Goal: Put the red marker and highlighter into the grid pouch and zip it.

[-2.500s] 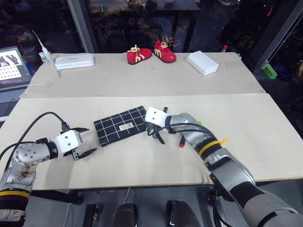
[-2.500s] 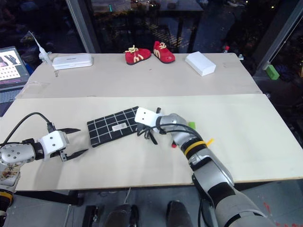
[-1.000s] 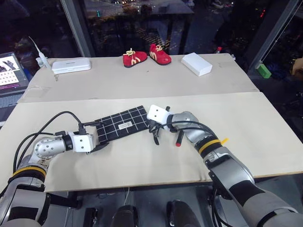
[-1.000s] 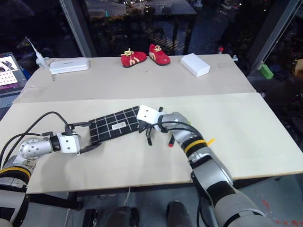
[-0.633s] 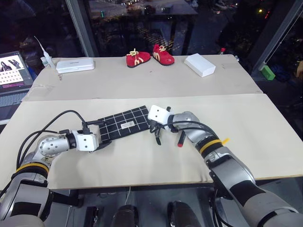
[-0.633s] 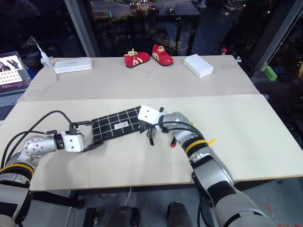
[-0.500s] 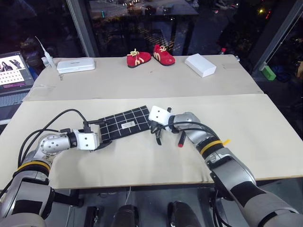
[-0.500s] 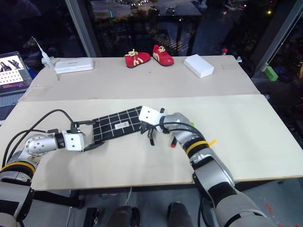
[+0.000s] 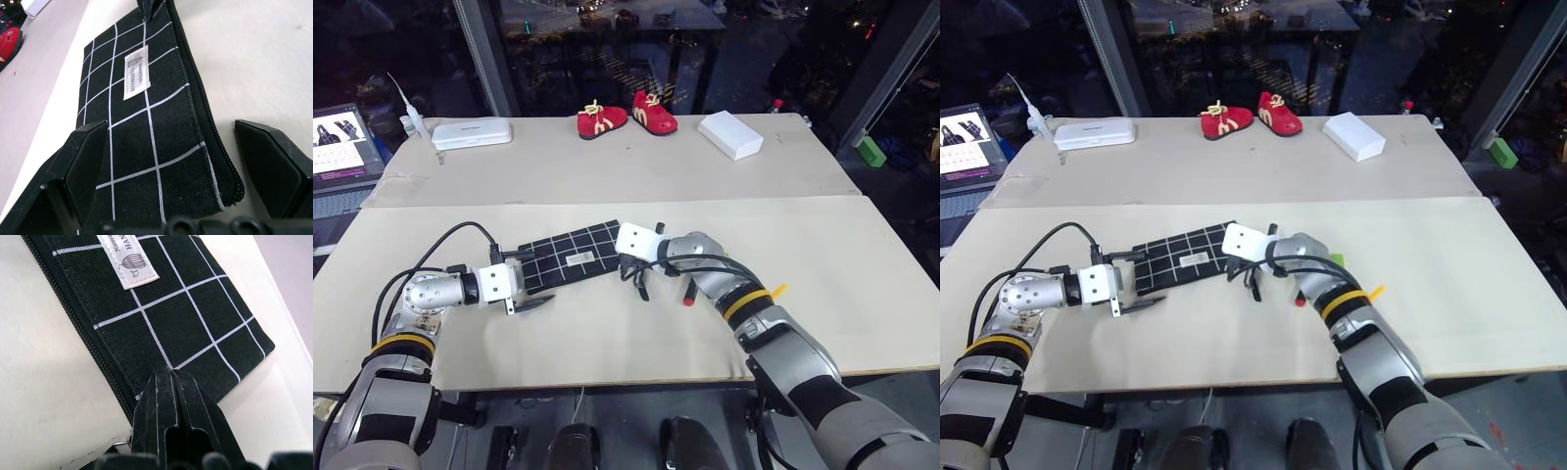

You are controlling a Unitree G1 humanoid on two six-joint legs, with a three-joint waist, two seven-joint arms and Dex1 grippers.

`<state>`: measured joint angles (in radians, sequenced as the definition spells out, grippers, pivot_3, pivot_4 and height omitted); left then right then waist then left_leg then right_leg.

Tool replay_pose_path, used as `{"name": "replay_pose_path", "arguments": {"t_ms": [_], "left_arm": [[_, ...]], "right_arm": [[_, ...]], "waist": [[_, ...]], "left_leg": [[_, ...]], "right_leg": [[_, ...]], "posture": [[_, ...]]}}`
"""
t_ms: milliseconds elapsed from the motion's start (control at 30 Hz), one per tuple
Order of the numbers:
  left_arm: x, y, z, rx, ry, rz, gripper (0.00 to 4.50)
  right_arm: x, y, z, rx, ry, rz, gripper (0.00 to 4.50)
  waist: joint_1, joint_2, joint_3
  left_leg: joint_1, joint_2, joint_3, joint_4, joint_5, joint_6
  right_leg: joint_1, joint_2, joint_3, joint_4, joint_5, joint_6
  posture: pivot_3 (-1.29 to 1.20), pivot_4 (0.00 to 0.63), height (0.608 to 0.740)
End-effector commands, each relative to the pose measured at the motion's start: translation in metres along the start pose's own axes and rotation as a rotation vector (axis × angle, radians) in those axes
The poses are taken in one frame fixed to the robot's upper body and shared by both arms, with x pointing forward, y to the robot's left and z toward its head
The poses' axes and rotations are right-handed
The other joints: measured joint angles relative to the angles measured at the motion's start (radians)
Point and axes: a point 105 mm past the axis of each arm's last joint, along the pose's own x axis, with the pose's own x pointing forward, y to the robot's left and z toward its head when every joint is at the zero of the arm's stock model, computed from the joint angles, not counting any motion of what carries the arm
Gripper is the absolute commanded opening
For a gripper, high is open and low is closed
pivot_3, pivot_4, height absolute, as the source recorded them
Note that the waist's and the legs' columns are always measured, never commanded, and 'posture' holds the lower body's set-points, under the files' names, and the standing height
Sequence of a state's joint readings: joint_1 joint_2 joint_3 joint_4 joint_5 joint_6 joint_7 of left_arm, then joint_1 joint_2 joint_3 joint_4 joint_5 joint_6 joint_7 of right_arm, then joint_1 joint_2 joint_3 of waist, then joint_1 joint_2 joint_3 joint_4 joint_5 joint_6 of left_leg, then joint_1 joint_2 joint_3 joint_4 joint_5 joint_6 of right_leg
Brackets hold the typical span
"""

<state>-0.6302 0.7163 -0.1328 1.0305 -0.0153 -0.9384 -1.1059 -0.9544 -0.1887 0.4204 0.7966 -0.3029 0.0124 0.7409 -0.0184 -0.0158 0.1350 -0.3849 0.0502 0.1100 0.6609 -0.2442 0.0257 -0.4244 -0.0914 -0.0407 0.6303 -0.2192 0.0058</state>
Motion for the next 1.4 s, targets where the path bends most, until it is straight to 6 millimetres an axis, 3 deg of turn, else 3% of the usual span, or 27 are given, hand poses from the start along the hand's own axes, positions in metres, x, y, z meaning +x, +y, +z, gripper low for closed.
{"name": "replay_pose_path", "arguments": {"t_ms": [33,167,300,533,833,1000,1100,1400], "left_arm": [[-0.012,-0.003,-0.011,0.036,0.087,-0.041,4.5],[-0.025,0.005,-0.023,0.137,0.201,-0.014,4.5],[-0.016,0.015,-0.019,0.173,0.185,0.065,4.5],[0.002,0.008,-0.006,0.193,0.094,0.064,4.5],[0.013,0.004,0.002,0.177,0.037,0.028,4.5],[0.011,0.012,0.002,0.15,0.043,0.054,4.5],[0.014,0.004,0.004,0.11,0.012,-0.01,3.77],[0.013,0.004,0.009,0.059,-0.031,-0.024,0.48]], "right_arm": [[0.0,0.001,-0.012,0.015,0.046,0.006,0.09],[0.001,0.002,-0.01,0.022,0.036,0.009,0.09],[0.001,0.003,-0.011,0.025,0.033,0.01,0.09],[-0.001,0.001,-0.011,0.028,0.028,0.003,0.09],[-0.002,-0.001,-0.009,0.027,0.026,-0.006,0.09],[-0.002,-0.002,-0.009,0.031,0.023,-0.008,0.09],[-0.002,-0.002,-0.009,0.033,0.023,-0.01,0.0],[-0.003,-0.003,-0.01,0.04,0.02,-0.016,0.0]], "waist": [[-0.001,0.0,0.0],[-0.003,0.0,0.0],[-0.004,0.0,0.0],[0.005,0.0,0.0],[0.004,0.0,0.0],[0.004,0.0,0.0],[0.004,0.0,0.0],[0.001,0.0,0.0]], "left_leg": [[0.0,0.0,0.0,0.0,0.0,0.0],[0.001,0.001,0.0,0.0,0.0,0.0],[0.001,0.001,0.0,0.0,0.0,0.0],[0.001,0.0,0.0,0.0,0.0,0.0],[-0.001,0.0,0.0,0.0,0.0,0.0],[-0.001,0.0,0.0,0.0,0.0,0.0],[-0.001,0.0,0.0,0.0,0.0,0.0],[-0.004,0.0,0.0,0.0,0.0,0.0]], "right_leg": [[0.0,0.0,0.0,0.0,0.0,0.0],[0.0,0.001,0.0,0.001,0.0,0.0],[0.0,0.0,0.0,0.001,0.0,0.0],[0.0,0.0,0.0,0.001,0.0,0.0],[-0.001,0.0,0.0,0.0,0.0,0.0],[-0.001,0.0,0.0,0.0,0.0,0.0],[-0.001,0.0,0.0,0.0,0.0,0.0],[-0.003,0.0,0.0,0.0,0.0,0.0]], "posture": [[0.0,0.15,0.74],[0.0,0.15,0.74],[0.0,0.15,0.74],[0.0,0.15,0.74],[0.0,0.15,0.74],[0.0,0.15,0.74],[0.0,0.15,0.74],[0.0,0.15,0.74]]}}
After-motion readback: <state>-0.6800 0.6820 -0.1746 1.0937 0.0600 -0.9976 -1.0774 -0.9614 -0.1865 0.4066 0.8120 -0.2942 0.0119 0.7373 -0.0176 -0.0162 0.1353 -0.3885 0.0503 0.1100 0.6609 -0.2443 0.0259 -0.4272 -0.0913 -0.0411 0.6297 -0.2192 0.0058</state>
